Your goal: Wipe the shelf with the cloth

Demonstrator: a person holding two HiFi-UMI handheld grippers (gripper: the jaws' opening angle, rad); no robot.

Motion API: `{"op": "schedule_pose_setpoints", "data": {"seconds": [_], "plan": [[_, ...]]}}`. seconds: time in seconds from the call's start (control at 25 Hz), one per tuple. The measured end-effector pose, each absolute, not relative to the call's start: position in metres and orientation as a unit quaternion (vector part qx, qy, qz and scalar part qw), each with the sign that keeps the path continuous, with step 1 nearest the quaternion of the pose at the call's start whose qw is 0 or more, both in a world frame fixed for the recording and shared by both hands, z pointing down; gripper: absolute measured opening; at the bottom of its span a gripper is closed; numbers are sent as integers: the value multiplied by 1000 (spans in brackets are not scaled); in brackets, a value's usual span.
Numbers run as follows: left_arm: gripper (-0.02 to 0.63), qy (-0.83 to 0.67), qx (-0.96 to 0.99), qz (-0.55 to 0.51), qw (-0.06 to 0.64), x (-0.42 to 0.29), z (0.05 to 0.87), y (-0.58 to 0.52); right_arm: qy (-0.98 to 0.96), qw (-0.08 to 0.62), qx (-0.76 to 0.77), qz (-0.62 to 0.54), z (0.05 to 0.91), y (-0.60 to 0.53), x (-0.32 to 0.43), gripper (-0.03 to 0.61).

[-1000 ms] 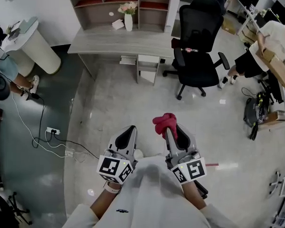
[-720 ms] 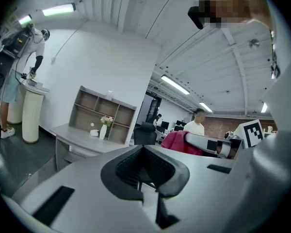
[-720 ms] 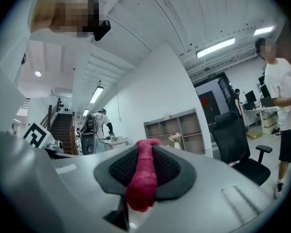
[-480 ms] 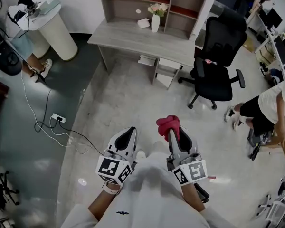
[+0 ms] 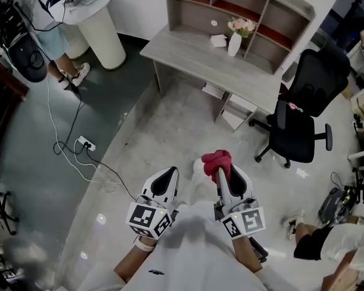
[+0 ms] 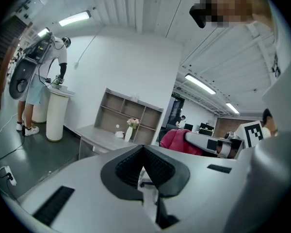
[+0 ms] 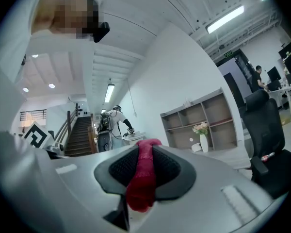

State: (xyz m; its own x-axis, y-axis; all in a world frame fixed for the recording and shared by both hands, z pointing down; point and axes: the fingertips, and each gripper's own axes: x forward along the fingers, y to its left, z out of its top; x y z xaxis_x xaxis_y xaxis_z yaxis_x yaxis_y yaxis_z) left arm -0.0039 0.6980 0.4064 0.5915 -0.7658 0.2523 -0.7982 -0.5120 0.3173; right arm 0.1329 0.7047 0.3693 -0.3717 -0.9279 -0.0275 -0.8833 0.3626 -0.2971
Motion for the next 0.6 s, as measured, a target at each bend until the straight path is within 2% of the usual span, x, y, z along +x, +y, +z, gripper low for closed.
{"op": "schedule_pose_setpoints", "data": {"seconds": [0.6], "plan": [[6, -493, 847, 56, 193, 71, 392, 469, 839, 113, -517, -125, 361, 459, 216, 91]]}}
